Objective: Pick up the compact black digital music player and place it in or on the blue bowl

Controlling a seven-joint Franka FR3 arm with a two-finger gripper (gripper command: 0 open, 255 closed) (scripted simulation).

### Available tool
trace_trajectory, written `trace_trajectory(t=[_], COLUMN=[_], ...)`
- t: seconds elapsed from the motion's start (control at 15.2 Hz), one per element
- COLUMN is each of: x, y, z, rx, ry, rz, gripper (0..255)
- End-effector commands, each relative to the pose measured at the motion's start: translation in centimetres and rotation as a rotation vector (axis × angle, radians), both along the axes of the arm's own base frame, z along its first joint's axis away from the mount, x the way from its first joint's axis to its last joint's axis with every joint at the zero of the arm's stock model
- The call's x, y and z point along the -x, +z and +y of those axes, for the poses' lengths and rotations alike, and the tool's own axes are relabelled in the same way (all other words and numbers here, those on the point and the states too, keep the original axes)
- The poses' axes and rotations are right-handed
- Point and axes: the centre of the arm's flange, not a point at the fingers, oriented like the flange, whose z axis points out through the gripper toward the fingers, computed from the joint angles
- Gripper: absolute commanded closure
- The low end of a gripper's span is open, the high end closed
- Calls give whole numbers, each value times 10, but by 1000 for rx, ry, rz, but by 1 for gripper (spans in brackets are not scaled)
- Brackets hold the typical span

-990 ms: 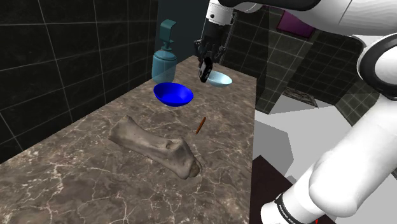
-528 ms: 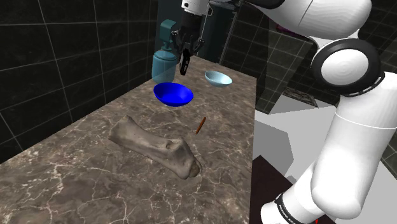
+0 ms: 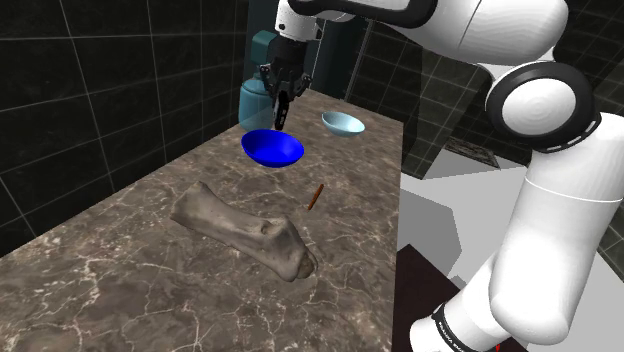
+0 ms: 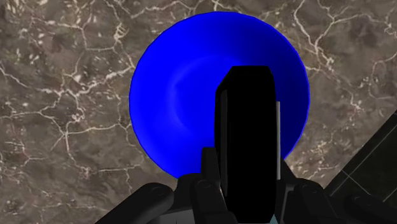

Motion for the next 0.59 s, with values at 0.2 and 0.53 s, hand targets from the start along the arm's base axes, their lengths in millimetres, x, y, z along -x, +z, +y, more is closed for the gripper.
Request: trace_trajectory(t=[0.2,0.53], x=[1,1], y=[-27,-56], z=[0,0], rx=[0,0], ry=[0,0], rz=[-1,-1], gripper=[255,255])
